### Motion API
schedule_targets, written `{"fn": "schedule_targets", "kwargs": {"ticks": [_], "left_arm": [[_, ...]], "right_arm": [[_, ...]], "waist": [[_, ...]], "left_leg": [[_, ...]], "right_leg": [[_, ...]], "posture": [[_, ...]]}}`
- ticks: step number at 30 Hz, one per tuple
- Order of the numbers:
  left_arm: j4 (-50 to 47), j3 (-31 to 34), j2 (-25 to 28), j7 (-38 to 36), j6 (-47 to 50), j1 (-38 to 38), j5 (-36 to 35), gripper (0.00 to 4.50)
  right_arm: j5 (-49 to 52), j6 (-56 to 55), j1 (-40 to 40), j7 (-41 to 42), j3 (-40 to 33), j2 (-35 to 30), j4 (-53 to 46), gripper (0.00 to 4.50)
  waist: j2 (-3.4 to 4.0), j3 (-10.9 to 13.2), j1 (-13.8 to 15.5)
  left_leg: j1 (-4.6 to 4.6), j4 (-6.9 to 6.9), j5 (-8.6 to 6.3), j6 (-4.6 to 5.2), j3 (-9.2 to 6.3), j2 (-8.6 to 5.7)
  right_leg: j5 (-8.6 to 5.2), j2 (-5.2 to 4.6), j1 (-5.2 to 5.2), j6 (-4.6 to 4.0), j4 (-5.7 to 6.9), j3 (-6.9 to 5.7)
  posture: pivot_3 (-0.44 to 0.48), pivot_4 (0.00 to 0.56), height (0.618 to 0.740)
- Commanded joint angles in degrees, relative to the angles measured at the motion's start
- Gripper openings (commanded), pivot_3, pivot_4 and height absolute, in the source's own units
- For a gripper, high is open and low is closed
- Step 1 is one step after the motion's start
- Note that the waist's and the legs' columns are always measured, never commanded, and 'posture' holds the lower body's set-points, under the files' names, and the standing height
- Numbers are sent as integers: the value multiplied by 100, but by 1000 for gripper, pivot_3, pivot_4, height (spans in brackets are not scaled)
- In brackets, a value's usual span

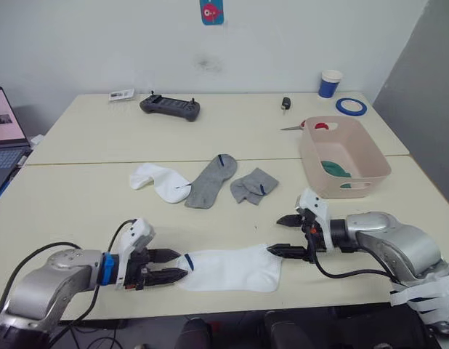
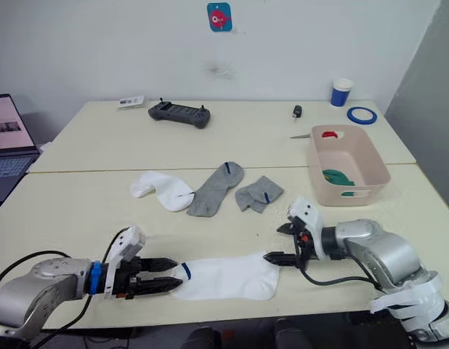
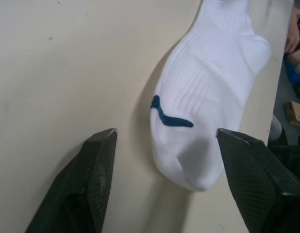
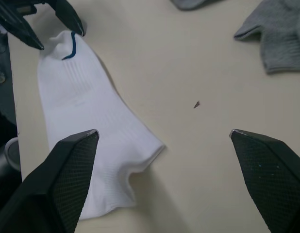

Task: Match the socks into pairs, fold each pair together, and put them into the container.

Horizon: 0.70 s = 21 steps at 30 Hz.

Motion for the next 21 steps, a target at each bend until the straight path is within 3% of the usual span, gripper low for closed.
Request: {"fn": "schedule_targets", "kwargs": {"ticks": [1,5,9,12,18,21], "left_arm": [[187,745,-87,567,-343,220,265,4481],[357,951,-223,1063,-1931,-167,1088,4481],[1034,217,-349,1367,-3694,-934,2291,4481],[1736,-231,-613,1460,-4682,-1531,2790,4481],[3430,-919,-1023,1686,-5511,-2734,3503,4481],[4274,-1110,-1145,1828,-5784,-3222,3750,3889]], "right_arm": [[34,-490,4,111,-374,-92,-369,4500],[-336,-978,-22,25,-292,-254,-649,4500],[-609,-1187,-144,-231,-126,-114,-865,4500],[-700,-1191,-194,-336,-22,-10,-980,4500],[-739,-1107,-128,-470,-36,14,-1170,4500],[-731,-1054,-64,-549,-102,1,-1235,4500]], "waist": [[0,1,-21],[-6,7,-13],[-6,7,91],[-7,6,112],[-15,10,99],[-15,9,81]], "left_leg": [[0,0,0,0,-2,0],[-11,0,0,0,-9,1],[-27,3,0,-1,0,-1],[-32,3,0,-2,20,-3],[-39,6,-1,0,22,-1],[-38,6,-1,1,18,-1]], "right_leg": [[0,1,0,0,1,-1],[0,3,-7,0,1,-5],[4,-1,-11,6,-18,-4],[6,-8,-11,13,-23,0],[6,-7,-16,16,-22,0],[6,-3,-16,16,-19,0]], "posture": [[0,150,740],[0,150,740],[0,150,740],[0,150,740],[0,150,740],[0,150,740]]}}
